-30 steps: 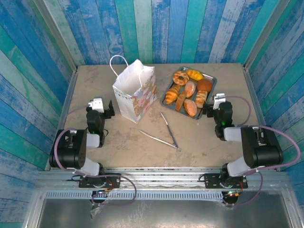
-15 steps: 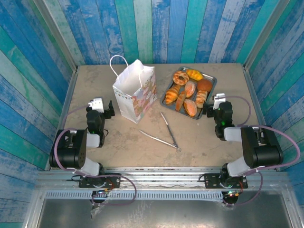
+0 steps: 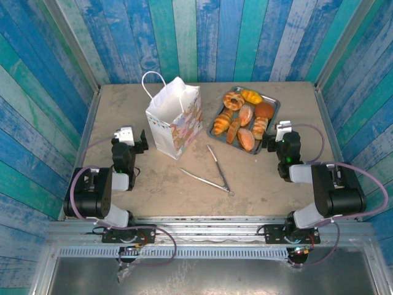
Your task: Place the fake bread into the paper bag
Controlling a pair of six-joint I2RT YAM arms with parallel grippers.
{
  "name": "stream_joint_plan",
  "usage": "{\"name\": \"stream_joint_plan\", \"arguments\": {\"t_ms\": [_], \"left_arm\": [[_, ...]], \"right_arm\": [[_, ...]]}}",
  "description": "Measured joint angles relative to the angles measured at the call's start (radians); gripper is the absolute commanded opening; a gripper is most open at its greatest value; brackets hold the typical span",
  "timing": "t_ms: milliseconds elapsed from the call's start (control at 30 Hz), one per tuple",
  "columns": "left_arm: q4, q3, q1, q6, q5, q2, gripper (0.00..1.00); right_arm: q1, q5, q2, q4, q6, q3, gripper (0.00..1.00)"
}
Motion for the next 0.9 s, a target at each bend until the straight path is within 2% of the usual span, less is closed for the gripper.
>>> {"name": "stream_joint_plan", "arguments": {"t_ms": [200,300,500,667,767,900], "left_arm": [[-0.034,0.003,0.000,0.004,0.007,-0.008,0.94],[-0.091,0.000,0.000,0.000,-0.012,-0.064,0.94],[-0.219,0.018,0.000,-0.056,-0.054,-0.241,0.94],[-0.414,0.144,0.000,-0.186,-0.046,-0.334,0.94],[-0.516,0.239,0.000,-0.264,-0.008,-0.381,0.94],[-0.648,0.373,0.000,-0.346,0.101,-0.449,0.94]], "right_arm": [[0.000,-0.003,-0.004,-0.014,-0.003,0.001,1.00],[0.000,-0.003,-0.051,-0.074,-0.003,0.003,1.00],[0.000,-0.004,-0.334,-0.255,0.023,0.017,1.00],[0.000,-0.016,-0.558,-0.483,0.101,0.091,1.00],[0.000,-0.043,-0.654,-0.624,0.154,0.154,1.00],[0.000,-0.105,-0.726,-0.771,0.239,0.224,1.00]]}}
